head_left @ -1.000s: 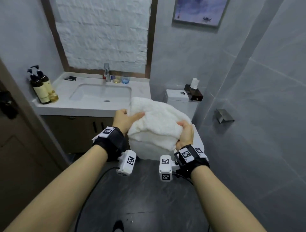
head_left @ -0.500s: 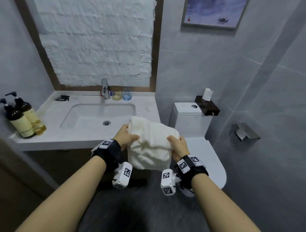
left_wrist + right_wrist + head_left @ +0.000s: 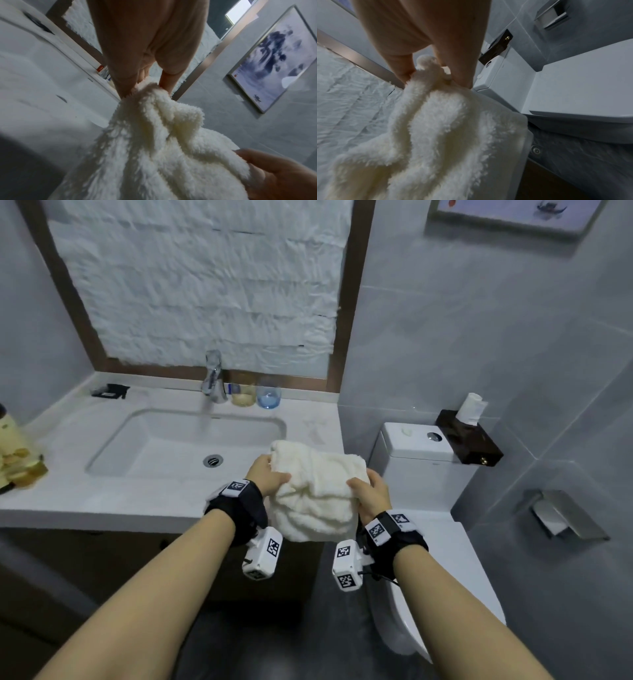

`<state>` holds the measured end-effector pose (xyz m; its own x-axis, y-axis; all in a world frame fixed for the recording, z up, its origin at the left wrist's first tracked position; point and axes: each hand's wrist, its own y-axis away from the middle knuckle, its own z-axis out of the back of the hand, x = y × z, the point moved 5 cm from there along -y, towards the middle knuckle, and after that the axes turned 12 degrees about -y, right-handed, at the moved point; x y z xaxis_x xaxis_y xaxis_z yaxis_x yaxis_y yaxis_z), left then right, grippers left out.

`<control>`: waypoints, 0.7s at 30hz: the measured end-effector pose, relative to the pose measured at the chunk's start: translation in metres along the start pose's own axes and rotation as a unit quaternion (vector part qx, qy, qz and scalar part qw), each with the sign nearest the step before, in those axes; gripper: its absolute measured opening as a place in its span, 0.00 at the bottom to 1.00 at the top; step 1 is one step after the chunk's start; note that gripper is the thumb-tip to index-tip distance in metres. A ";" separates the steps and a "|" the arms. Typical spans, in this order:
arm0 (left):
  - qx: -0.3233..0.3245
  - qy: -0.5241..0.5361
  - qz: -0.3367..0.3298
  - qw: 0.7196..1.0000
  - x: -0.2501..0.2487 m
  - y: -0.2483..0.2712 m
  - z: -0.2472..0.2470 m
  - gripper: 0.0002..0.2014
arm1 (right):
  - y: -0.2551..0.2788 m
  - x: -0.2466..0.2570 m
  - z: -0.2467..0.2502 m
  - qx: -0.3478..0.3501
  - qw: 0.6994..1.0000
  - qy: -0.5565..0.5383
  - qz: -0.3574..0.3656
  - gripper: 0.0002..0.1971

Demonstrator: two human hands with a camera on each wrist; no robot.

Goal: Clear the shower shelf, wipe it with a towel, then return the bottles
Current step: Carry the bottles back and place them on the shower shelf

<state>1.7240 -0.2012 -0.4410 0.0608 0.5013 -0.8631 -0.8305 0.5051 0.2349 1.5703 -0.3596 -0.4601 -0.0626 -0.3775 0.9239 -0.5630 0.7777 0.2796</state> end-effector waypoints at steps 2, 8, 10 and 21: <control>0.003 -0.001 -0.017 1.000 0.000 -0.019 -0.003 0.25 | -0.026 0.003 -0.005 0.015 1.000 0.010 0.008 0.23; 0.145 -0.281 -0.056 0.947 0.018 -0.052 -0.035 0.36 | -0.071 -0.019 -0.034 0.136 0.818 0.559 0.026 0.40; 0.215 -0.359 -0.050 0.907 0.032 -0.055 -0.057 0.32 | -0.073 -0.049 -0.043 0.224 0.714 0.664 -0.013 0.36; 0.191 -0.352 -0.035 0.916 0.029 -0.064 -0.060 0.25 | -0.078 -0.049 -0.056 0.248 0.660 0.708 -0.041 0.33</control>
<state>1.7456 -0.2609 -0.5081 0.5606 0.7183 -0.4120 -0.5640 0.6955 0.4451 1.6629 -0.3737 -0.5123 0.6199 0.7133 0.3268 -0.7393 0.3914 0.5479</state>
